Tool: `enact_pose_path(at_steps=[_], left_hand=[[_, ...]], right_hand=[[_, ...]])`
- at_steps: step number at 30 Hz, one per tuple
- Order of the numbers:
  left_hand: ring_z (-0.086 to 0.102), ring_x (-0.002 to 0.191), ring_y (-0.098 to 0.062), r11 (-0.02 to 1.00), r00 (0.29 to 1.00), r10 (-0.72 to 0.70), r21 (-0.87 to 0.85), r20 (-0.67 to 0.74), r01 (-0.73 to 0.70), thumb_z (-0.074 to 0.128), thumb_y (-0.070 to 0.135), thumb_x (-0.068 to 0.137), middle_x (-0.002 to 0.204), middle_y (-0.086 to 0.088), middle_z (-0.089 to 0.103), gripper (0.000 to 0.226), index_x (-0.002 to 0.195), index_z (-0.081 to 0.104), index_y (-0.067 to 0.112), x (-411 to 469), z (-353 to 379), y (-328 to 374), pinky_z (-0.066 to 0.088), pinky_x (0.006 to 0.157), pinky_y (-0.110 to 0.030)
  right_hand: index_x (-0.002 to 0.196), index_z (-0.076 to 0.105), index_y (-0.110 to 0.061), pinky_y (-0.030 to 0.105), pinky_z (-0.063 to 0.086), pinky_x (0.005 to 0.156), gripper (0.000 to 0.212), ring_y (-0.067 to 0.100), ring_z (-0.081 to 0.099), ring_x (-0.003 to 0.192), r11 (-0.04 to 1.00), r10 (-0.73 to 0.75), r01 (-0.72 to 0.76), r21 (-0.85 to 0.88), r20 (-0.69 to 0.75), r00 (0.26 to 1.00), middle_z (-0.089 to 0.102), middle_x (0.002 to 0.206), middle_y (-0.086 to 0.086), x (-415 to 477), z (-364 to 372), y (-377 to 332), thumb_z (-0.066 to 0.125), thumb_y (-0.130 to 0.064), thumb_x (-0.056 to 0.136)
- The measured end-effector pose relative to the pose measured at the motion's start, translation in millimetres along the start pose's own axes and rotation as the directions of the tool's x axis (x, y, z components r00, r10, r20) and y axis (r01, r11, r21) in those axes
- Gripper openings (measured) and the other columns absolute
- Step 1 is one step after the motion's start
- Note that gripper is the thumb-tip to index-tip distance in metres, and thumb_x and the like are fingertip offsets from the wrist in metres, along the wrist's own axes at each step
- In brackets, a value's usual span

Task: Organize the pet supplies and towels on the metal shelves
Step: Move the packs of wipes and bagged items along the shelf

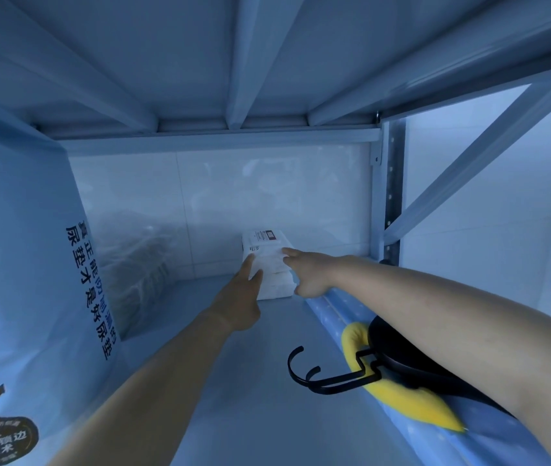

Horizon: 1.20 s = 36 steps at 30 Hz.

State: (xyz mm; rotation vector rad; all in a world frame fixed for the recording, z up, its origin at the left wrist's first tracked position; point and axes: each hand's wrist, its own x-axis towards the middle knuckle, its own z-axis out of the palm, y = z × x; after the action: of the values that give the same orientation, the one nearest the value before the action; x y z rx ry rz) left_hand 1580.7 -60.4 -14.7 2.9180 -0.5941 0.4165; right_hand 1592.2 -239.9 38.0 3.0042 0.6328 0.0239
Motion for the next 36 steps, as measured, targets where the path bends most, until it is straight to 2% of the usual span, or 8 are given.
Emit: enact_pose_path(at_steps=[4, 7, 13, 23, 26, 28, 31, 36], left_hand=[[0.022, 0.14, -0.018, 1.0, 1.0, -0.01, -0.019, -0.017, 0.01, 0.045, 0.007, 0.089, 0.156, 0.004, -0.013, 0.067, 0.149, 0.015, 0.014, -5.7, -4.4, -3.3, 0.035, 0.106, -0.031], [0.017, 0.142, -0.019, 0.998, 0.997, -0.03, -0.065, -0.07, 0.026, 0.044, 0.01, 0.091, 0.157, -0.001, 0.003, 0.063, 0.149, 0.017, 0.015, -14.1, -9.7, -2.3, 0.029, 0.111, -0.032], [0.041, 0.126, -0.022, 0.99, 0.982, -0.08, -0.128, -0.169, 0.059, 0.047, 0.014, 0.09, 0.144, -0.003, 0.033, 0.058, 0.144, 0.029, 0.015, -39.5, -22.9, 9.6, 0.043, 0.097, -0.04], [0.043, 0.124, -0.023, 0.975, 0.955, -0.216, -0.09, -0.202, 0.201, 0.048, 0.018, 0.089, 0.144, -0.001, 0.032, 0.057, 0.143, 0.03, 0.019, -99.1, -55.0, 20.7, 0.044, 0.096, -0.036], [0.045, 0.122, -0.024, 0.979, 0.955, -0.197, -0.102, -0.223, 0.178, 0.048, 0.015, 0.089, 0.142, -0.001, 0.035, 0.057, 0.144, 0.03, 0.019, -120.9, -62.3, 27.3, 0.045, 0.092, -0.033], [0.047, 0.12, -0.023, 0.98, 0.95, -0.192, -0.1, -0.247, 0.172, 0.048, 0.014, 0.089, 0.141, 0.001, 0.036, 0.057, 0.143, 0.03, 0.022, -133.6, -67.1, 31.3, 0.046, 0.088, -0.032], [0.045, 0.121, -0.019, 0.986, 0.945, -0.162, -0.09, -0.284, 0.142, 0.048, 0.014, 0.089, 0.141, 0.006, 0.037, 0.058, 0.142, 0.03, 0.028, -151.8, -75.2, 35.5, 0.048, 0.085, -0.033], [0.044, 0.12, -0.016, 0.996, 0.949, -0.085, -0.059, -0.303, 0.071, 0.047, 0.016, 0.09, 0.139, 0.01, 0.036, 0.057, 0.142, 0.028, 0.031, -183.6, -92.0, 39.6, 0.05, 0.082, -0.034]], right_hand=[[0.141, 0.028, -0.004, 0.038, 0.039, 0.104, 0.059, 0.021, 0.035, 0.134, 0.999, 0.001, -0.001, 0.033, -0.018, 1.0, -0.002, 0.158, -0.005, -4.4, -2.2, -1.7, 0.049, -0.013, 0.087], [0.138, 0.034, -0.003, 0.037, 0.036, 0.106, 0.052, 0.022, 0.033, 0.134, 0.998, 0.002, 0.003, 0.07, -0.08, 0.997, 0.011, 0.156, 0.001, -10.6, -5.3, -7.4, 0.049, -0.015, 0.089], [0.145, 0.028, -0.013, 0.03, 0.025, 0.113, 0.061, 0.018, 0.024, 0.14, 0.98, -0.034, 0.078, 0.185, -0.23, 0.973, 0.023, 0.154, 0.002, -26.8, -15.8, -20.6, 0.053, -0.031, 0.093], [0.131, 0.05, -0.017, 0.026, 0.033, 0.101, 0.043, 0.02, 0.041, 0.128, 0.939, -0.183, 0.261, 0.223, -0.319, 0.93, 0.047, 0.139, 0.003, -51.6, -26.6, -60.2, 0.055, -0.03, 0.091], [0.118, 0.059, -0.017, 0.032, 0.042, 0.094, 0.031, 0.021, 0.051, 0.115, 0.918, -0.223, 0.312, 0.245, -0.333, 0.916, 0.058, 0.122, 0.002, -55.9, -25.4, -74.4, 0.056, -0.028, 0.089], [0.114, 0.062, -0.018, 0.029, 0.043, 0.087, 0.028, 0.02, 0.054, 0.11, 0.898, -0.238, 0.344, 0.275, -0.352, 0.905, 0.061, 0.117, 0.0, -60.2, -24.3, -82.7, 0.057, -0.029, 0.088], [0.115, 0.062, -0.02, 0.023, 0.036, 0.081, 0.028, 0.017, 0.053, 0.109, 0.876, -0.239, 0.361, 0.319, -0.363, 0.901, 0.061, 0.117, -0.002, -67.2, -21.8, -92.2, 0.057, -0.031, 0.09], [0.122, 0.06, -0.022, 0.017, 0.033, 0.087, 0.033, 0.009, 0.049, 0.119, 0.854, -0.208, 0.363, 0.372, -0.396, 0.894, 0.058, 0.126, -0.008, -86.0, -22.6, -101.5, 0.057, -0.03, 0.091]])
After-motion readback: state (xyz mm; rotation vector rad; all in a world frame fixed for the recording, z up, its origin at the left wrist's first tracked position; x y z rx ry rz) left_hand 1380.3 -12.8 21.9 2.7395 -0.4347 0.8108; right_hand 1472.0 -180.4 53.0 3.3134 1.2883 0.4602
